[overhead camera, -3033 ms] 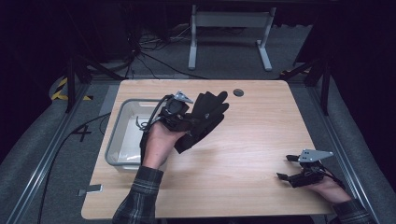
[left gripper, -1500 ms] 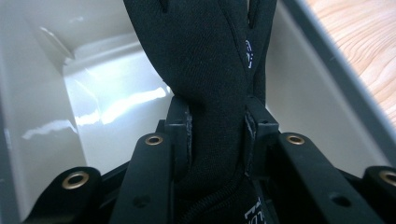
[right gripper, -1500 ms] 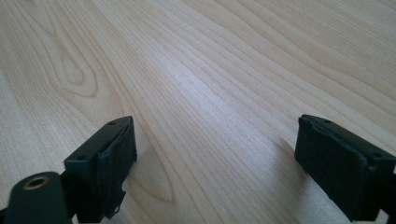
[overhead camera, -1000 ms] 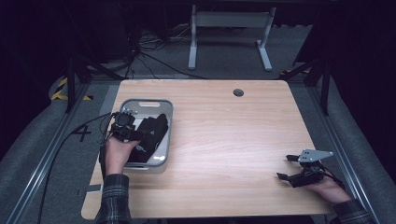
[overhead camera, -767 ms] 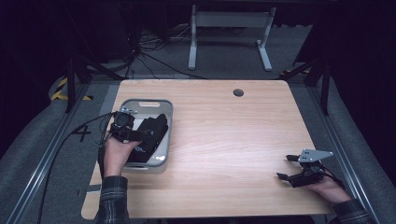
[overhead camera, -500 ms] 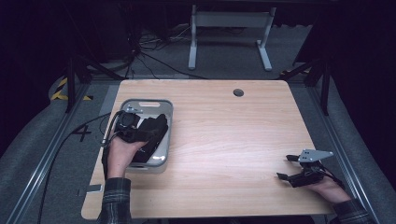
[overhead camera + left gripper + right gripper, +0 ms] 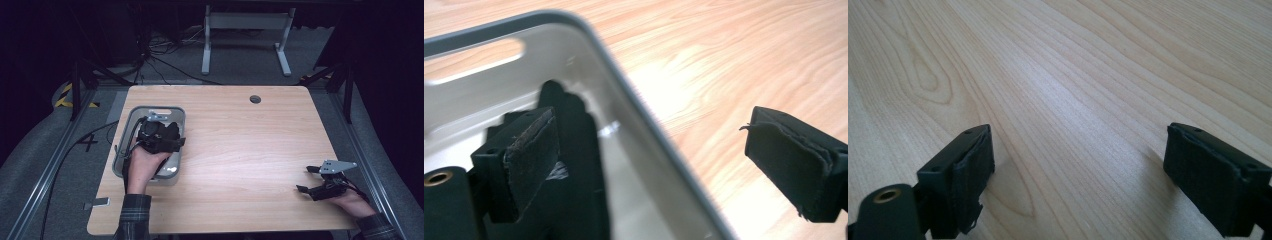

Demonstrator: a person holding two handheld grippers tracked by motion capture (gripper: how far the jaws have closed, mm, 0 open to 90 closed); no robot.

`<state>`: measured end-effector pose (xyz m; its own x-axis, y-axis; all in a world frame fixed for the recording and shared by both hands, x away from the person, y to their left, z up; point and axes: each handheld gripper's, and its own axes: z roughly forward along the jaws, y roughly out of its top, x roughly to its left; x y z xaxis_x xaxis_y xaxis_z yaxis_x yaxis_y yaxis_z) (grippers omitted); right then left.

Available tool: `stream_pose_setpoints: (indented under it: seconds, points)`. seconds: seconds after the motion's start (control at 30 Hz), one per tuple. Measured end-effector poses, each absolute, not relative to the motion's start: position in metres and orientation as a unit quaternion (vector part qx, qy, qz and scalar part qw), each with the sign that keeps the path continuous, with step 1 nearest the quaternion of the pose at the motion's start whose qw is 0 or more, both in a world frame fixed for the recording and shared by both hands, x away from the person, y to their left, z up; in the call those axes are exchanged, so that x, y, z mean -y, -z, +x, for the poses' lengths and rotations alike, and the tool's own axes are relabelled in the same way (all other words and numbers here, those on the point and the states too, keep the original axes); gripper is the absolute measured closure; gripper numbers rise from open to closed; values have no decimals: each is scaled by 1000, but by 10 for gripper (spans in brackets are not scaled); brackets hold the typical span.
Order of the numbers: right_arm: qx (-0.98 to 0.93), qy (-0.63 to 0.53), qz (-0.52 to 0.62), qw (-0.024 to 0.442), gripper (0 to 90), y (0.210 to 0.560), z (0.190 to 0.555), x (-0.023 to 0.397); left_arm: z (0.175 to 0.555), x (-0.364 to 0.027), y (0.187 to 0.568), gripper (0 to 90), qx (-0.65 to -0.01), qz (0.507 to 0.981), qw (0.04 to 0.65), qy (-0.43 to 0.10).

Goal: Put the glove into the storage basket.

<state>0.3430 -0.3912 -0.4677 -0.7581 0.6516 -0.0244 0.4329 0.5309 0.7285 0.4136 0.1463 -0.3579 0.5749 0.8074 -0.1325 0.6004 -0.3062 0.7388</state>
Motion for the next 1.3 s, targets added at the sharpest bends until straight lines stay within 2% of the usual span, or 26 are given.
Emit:
stream_pose_setpoints:
  seconds: [0.3, 0.67, 1.3]
  points:
    - [-862, -368, 314, 148, 132, 468, 343, 391, 401, -97, 356, 80, -399, 811, 410, -123]
    - [-862, -368, 315, 148, 132, 468, 343, 391, 379, -39, 380, 80, -346, 841, 404, -96]
    - [-862, -368, 314, 148, 132, 468, 343, 391, 354, 4, 428, 80, -308, 875, 369, -64]
